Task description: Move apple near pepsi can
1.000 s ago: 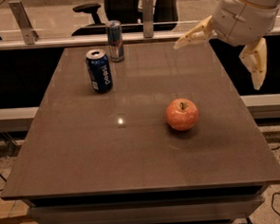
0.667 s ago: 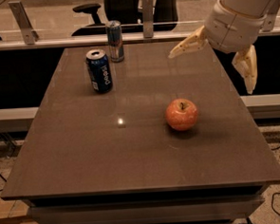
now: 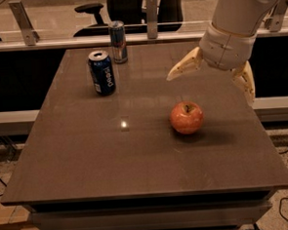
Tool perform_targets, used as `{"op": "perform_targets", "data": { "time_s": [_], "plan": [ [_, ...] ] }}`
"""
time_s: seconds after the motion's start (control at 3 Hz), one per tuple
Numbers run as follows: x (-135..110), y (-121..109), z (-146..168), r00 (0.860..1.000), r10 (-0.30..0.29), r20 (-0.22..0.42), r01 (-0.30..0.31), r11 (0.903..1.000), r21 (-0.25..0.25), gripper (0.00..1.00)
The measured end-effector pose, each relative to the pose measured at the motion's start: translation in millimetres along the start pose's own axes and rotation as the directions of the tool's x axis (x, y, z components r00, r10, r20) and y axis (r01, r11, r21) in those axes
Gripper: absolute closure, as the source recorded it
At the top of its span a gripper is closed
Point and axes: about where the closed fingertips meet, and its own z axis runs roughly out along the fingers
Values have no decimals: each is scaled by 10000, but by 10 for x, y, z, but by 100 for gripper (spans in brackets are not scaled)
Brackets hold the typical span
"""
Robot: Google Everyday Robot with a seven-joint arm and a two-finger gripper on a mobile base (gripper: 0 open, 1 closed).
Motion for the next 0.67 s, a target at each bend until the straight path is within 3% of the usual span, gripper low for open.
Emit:
{"op": "perform_targets", "data": {
  "time_s": [0.67],
  "plan": [
    [-276, -56, 245, 9927, -1167, 313, 1188, 9898, -781, 0]
  ]
}}
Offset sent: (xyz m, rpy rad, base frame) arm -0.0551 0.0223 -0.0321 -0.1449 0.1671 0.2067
